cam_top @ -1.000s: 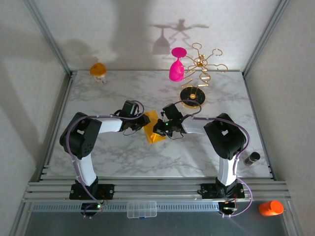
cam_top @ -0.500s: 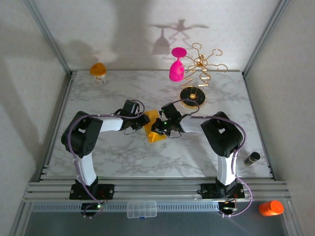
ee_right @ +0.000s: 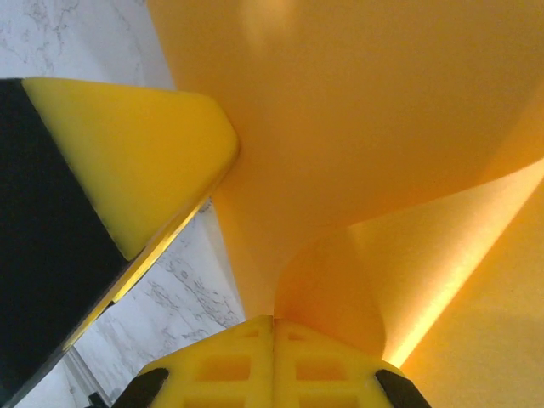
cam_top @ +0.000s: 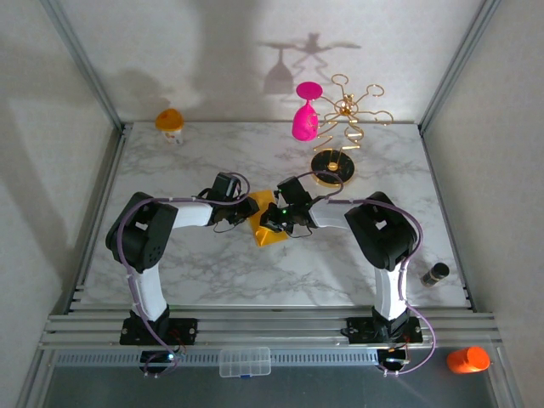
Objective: Fold a paper plane with a square sheet of paper (pick it up from the middle)
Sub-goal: Fold the triangle a second time at the center of the table.
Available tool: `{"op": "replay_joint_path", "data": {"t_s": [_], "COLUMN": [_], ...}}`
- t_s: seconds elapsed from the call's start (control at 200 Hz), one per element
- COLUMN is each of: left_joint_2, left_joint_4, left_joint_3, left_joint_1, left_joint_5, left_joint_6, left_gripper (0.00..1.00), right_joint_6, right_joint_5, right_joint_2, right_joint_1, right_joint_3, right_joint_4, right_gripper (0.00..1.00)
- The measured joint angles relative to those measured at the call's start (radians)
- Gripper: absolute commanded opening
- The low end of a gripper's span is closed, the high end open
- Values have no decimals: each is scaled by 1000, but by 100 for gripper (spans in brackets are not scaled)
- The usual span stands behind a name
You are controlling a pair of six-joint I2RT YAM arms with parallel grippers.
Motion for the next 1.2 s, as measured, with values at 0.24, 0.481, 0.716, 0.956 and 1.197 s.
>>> {"op": "replay_joint_path", "data": {"t_s": [0.24,0.481,0.716,0.956,1.197], "left_joint_2": [2,2,2,2,2], "left_joint_4": [4,5,5,7,7], "left_joint_3": [0,0,0,-2,-2], "left_joint_1": [0,0,0,0,-1], "left_joint_5": [0,0,0,0,-2], "left_joint_6": [0,0,0,0,-1], "left_gripper": [21,21,21,21,21], "right_joint_6": [14,19,19,19,30], "right_joint_5": [18,26,33,41,50], "right_joint_2": [5,11,27,31,31], "right_joint_1": [0,0,16,24,24], "right_joint_3": [6,10,21,24,24], "right_joint_4": [0,0,1,0,3], "right_gripper": [0,0,0,0,0]}}
